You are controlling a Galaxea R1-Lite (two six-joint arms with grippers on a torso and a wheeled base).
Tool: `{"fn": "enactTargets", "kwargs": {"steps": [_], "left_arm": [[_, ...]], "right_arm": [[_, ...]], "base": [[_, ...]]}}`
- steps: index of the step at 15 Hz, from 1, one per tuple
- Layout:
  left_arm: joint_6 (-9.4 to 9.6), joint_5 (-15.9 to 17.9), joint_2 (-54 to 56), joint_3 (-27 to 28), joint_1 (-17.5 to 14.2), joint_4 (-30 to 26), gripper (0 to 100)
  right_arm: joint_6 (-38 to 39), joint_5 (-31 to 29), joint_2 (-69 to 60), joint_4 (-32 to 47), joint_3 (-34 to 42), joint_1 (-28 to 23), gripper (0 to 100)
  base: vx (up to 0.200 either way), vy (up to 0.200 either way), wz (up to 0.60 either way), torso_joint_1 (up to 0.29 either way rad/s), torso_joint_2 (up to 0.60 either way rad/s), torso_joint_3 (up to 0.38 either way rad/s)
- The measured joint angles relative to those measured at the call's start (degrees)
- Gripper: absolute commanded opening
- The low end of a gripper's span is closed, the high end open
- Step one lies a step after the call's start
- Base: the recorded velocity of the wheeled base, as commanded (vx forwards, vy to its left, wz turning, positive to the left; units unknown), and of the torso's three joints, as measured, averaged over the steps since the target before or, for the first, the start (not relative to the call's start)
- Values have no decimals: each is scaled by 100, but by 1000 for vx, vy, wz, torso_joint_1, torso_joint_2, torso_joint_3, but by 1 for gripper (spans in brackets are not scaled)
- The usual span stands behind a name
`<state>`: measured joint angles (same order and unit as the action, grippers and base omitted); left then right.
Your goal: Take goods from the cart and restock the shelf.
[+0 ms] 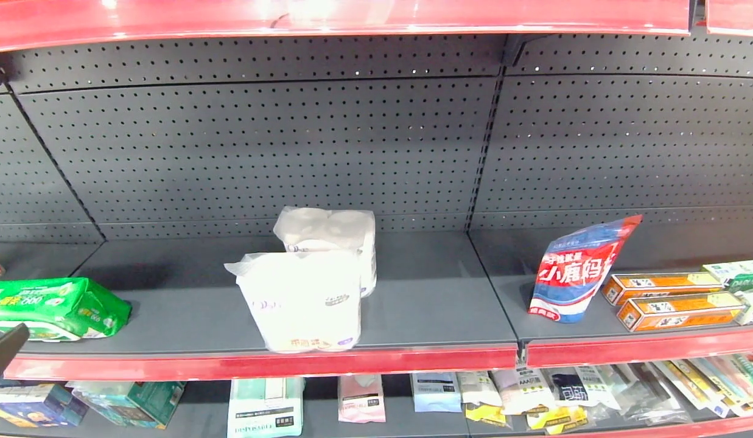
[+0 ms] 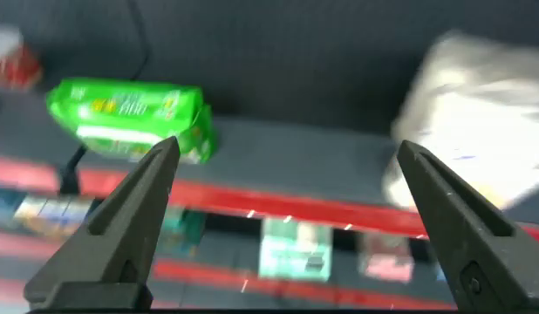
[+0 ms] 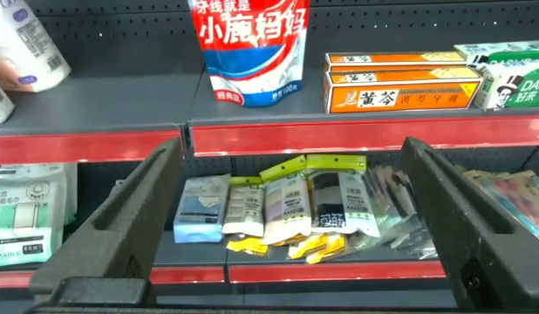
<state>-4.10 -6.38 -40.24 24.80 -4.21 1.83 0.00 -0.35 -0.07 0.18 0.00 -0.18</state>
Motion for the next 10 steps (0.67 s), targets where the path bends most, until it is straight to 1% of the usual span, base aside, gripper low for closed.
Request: {"fn": "enactTargets", "kwargs": {"steps": [3,6,7,8,9,10], "left_arm": [[-22,-191,-1734,279,-223,139,100],[18,-235,-2990,369,-265,586,100],[112,-235,-3291,369,-163,794,100],[284,-227,-3547,364,-17,939,100],[369,-224,-3740,349,79,987,100],[402,-229,-3922,340,160,1068,100]], "right_arm": [[0,0,0,-2,0,0,100],[0,0,0,0,0,0,100],[0,2,0,-2,0,0,100],[0,0,0,0,0,0,100],[0,0,0,0,0,0,100],[0,0,0,0,0,0,100]], "base": [[0,0,0,0,0,0],[0,0,0,0,0,0],[0,0,0,0,0,0],[0,0,0,0,0,0],[0,0,0,0,0,0],[0,0,0,0,0,0]]}}
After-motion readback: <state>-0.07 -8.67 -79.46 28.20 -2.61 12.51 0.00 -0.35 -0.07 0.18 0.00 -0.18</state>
